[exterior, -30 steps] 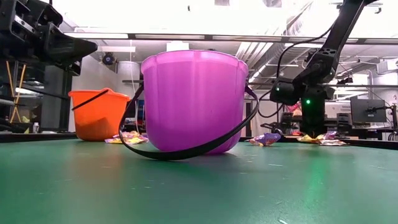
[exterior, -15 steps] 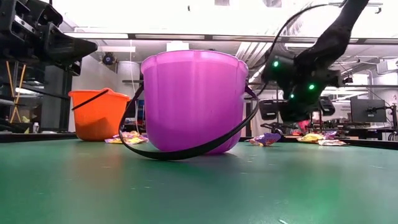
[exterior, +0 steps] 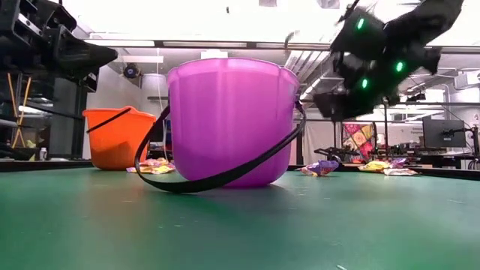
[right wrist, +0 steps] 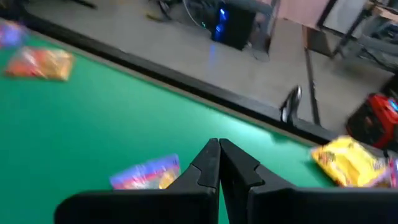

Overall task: Sort candy by brand, put in halloween buckets
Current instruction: Put the yellow candy into the pink bucket

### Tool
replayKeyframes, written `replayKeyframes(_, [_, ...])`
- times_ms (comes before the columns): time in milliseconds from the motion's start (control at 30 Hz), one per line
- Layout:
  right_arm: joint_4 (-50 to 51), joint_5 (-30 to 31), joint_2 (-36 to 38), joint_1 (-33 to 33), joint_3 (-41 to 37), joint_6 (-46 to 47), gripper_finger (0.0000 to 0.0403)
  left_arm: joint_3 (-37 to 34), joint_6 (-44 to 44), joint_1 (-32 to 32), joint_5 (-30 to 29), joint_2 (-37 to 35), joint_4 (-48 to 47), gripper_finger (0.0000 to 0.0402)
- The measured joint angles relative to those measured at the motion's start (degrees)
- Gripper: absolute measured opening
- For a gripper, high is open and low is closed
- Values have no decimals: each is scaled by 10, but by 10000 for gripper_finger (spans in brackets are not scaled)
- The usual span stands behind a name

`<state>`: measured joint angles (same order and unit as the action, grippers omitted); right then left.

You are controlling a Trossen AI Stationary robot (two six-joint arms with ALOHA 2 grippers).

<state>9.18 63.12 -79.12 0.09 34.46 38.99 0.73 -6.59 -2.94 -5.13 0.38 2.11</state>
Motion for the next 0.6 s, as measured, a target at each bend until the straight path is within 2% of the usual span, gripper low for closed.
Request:
replayKeyframes(100, [10, 11, 63, 17, 0, -21, 0, 0, -4, 0, 0, 0, -2, 0])
replayKeyframes(367, [66, 93, 216, 104, 0, -35, 0, 0, -4, 0, 0, 0, -8, 0])
replayKeyframes(600, [64, 101, 264, 171, 0, -49, 0, 0, -62, 0, 0, 0, -5, 0])
